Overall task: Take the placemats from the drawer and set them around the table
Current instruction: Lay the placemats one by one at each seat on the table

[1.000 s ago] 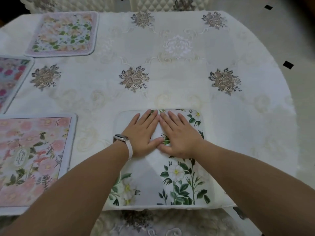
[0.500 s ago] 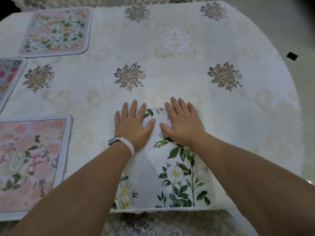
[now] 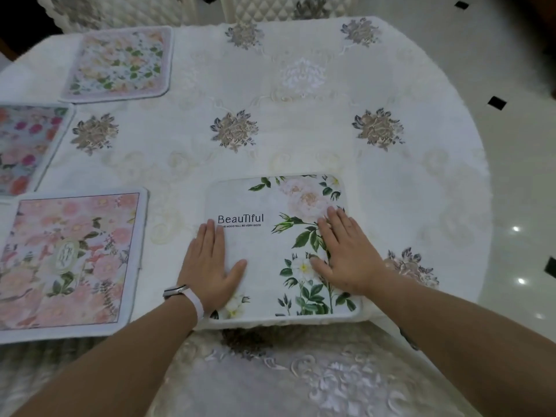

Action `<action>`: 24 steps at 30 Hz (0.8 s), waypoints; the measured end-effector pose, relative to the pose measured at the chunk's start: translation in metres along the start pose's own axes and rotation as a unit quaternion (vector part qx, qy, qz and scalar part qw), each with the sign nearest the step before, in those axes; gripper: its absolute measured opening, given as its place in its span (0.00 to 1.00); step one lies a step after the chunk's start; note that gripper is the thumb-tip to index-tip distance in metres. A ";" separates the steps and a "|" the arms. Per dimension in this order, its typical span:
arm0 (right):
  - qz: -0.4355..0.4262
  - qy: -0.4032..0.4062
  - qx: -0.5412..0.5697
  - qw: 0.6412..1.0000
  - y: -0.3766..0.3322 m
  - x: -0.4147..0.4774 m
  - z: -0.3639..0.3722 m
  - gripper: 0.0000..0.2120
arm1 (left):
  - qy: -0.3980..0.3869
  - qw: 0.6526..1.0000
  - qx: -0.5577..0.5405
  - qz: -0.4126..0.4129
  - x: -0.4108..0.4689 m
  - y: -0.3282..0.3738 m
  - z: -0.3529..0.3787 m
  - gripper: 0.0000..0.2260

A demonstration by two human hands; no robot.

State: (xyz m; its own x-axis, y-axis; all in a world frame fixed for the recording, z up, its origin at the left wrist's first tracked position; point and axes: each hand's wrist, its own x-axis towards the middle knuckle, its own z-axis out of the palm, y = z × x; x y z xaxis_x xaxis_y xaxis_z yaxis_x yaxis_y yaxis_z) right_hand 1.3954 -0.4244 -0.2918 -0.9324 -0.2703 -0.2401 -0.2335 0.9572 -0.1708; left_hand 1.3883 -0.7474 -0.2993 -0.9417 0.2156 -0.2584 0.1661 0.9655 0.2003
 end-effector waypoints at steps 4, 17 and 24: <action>-0.005 -0.009 -0.002 1.000 -0.012 -0.026 0.008 0.40 | -0.026 0.999 0.024 0.010 -0.025 0.000 0.007 0.44; -0.070 -0.022 -0.023 0.997 -0.108 -0.027 0.028 0.40 | -0.053 0.984 0.097 0.139 -0.046 0.051 0.017 0.47; -0.082 -0.028 -0.039 0.995 -0.078 -0.034 0.019 0.37 | -0.073 0.986 0.088 0.120 -0.049 0.036 0.016 0.46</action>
State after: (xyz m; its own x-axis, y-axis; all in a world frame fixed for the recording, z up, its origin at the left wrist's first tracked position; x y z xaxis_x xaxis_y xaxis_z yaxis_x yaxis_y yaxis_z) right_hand 1.4505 -0.4914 -0.2887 -0.8633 -0.4268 -0.2693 -0.4040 0.9043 -0.1378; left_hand 1.4454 -0.7210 -0.2948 -0.8190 0.4476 -0.3591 0.4397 0.8916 0.1083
